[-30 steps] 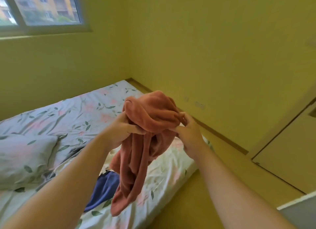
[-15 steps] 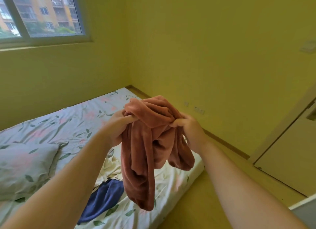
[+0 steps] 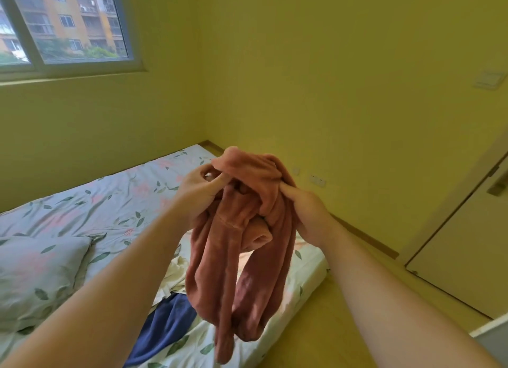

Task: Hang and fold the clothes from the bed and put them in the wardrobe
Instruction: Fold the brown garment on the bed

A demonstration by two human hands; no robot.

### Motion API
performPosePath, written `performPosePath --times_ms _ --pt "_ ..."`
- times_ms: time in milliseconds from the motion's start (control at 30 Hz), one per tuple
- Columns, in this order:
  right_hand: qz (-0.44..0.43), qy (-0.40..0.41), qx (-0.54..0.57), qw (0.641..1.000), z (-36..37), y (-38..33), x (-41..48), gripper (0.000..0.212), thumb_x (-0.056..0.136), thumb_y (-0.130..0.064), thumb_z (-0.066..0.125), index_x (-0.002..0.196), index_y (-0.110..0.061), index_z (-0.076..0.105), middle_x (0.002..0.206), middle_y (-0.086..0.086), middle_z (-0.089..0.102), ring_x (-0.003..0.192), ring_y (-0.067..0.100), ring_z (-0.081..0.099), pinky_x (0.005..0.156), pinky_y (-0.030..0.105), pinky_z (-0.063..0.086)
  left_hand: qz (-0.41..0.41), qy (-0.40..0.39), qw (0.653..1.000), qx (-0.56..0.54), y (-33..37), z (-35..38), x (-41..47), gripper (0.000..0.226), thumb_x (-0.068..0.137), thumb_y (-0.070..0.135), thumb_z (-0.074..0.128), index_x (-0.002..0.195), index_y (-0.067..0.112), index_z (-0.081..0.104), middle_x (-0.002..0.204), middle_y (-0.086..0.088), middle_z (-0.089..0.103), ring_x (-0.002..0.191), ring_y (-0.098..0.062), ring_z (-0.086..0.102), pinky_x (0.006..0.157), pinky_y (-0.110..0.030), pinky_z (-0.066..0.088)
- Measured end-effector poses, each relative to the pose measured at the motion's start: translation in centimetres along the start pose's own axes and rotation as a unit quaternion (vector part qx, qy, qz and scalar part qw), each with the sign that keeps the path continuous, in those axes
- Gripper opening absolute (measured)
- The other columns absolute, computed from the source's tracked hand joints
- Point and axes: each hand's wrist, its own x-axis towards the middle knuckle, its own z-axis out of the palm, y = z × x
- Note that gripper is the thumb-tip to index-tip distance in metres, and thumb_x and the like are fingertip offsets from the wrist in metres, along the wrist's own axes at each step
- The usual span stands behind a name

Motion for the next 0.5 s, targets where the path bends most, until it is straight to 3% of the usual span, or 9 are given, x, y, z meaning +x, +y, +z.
performPosePath --times_ms 67,167,233,300,400,500 --pt "0.016 0.013 0.109 0.994 0.2 -0.9 0.1 0.036 0.106 -0.033 0.050 0.129 -0.013 0.068 0.128 0.015 0.068 0.122 0.026 0.064 0.095 0.033 0.057 0.016 0.014 0.998 0.063 -0.1 -0.8 0.4 0.044 0.066 0.039 0.091 0.101 0.019 0.072 0.065 0.003 0.054 0.058 -0.011 0.053 0.051 -0.022 0.046" --pt "0.058 0.034 0.219 0.973 0.1 -2.3 -0.1 0.053 0.105 -0.039 0.047 0.132 0.004 0.062 0.131 0.028 0.062 0.124 0.036 0.062 0.104 0.044 0.052 0.041 -0.038 0.985 0.164 -0.5 -2.3 0.8 0.042 0.065 0.012 0.096 0.100 0.022 0.075 0.066 0.009 0.035 0.060 -0.011 0.040 0.062 -0.027 0.041" --pt "0.077 0.032 0.252 0.964 -0.3 -2.8 -0.4 0.056 0.105 -0.041 0.044 0.119 0.006 0.069 0.123 0.026 0.067 0.114 0.035 0.067 0.095 0.044 0.057 0.063 -0.012 0.971 0.230 -1.2 -3.3 1.1 0.038 0.070 0.003 0.089 0.095 0.028 0.076 0.068 0.011 0.039 0.059 -0.010 0.046 0.065 -0.027 0.044" --pt "0.078 0.028 0.268 0.960 -0.7 -3.1 -0.5 0.055 0.106 -0.042 0.043 0.111 0.004 0.073 0.120 0.023 0.069 0.111 0.033 0.069 0.094 0.045 0.055 0.079 0.038 0.949 0.302 -2.1 -4.1 1.4 0.037 0.073 0.006 0.084 0.090 0.037 0.075 0.070 0.011 0.048 0.057 -0.006 0.051 0.065 -0.022 0.046" --pt "0.060 0.023 0.280 0.958 -0.8 -3.9 -0.6 0.056 0.105 -0.043 0.044 0.125 0.004 0.066 0.130 0.024 0.064 0.121 0.034 0.064 0.104 0.046 0.049 0.054 0.075 0.950 0.300 -3.3 -4.9 1.4 0.041 0.073 0.004 0.079 0.085 0.044 0.074 0.081 0.011 0.059 0.061 -0.005 0.059 0.070 -0.026 0.051" --pt "0.027 0.002 0.302 0.953 -0.9 -4.7 -0.7 0.065 0.102 -0.049 0.046 0.143 0.002 0.052 0.144 0.024 0.054 0.133 0.035 0.055 0.113 0.047 0.042 -0.016 0.074 0.936 0.345 -4.1 -5.6 1.3 0.045 0.074 -0.005 0.064 0.084 0.039 0.073 0.095 0.008 0.066 0.085 -0.013 0.065 0.074 -0.032 0.053"
